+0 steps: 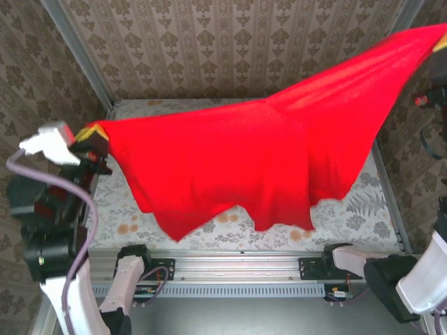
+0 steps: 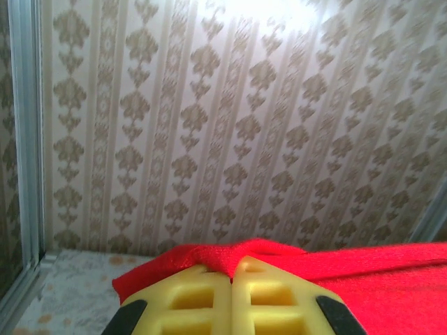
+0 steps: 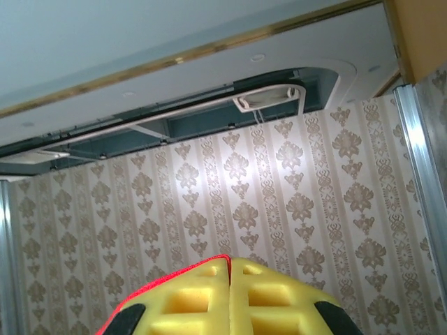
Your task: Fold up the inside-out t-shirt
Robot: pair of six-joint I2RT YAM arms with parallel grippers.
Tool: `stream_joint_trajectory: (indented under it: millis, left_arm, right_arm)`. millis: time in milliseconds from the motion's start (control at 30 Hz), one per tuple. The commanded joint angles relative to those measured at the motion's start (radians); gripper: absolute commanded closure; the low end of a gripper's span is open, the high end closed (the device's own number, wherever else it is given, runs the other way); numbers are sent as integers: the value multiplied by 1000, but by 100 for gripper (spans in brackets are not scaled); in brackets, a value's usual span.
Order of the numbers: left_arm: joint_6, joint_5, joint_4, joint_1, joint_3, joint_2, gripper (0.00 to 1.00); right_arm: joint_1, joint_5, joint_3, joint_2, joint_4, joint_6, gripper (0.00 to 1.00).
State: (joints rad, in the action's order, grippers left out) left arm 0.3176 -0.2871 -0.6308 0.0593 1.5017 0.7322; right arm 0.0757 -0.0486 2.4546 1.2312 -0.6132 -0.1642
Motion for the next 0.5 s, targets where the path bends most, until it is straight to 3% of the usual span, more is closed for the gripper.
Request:
stream_joint_trajectory:
  millis: [0,100,200,333,467]
  left_arm:
    - [21,68,-64,1,-20,175,100]
    - [58,68,-48,-5,-64,292,100]
    - [98,77,31,-32,-145,373,100]
    - [112,172,145,-100,-238,503,100]
    - [129,230,250,-119,-274,704,100]
  right_arm:
    - [-8,-70,-4,168,-34,45,100]
    - [-8,-34,-11,288,-54,47,100]
    - [-7,52,-136,357,-2,30,100]
    - [-5,115,-375,434,163,-4,100]
    - [12,147,-412,622,222,-11,100]
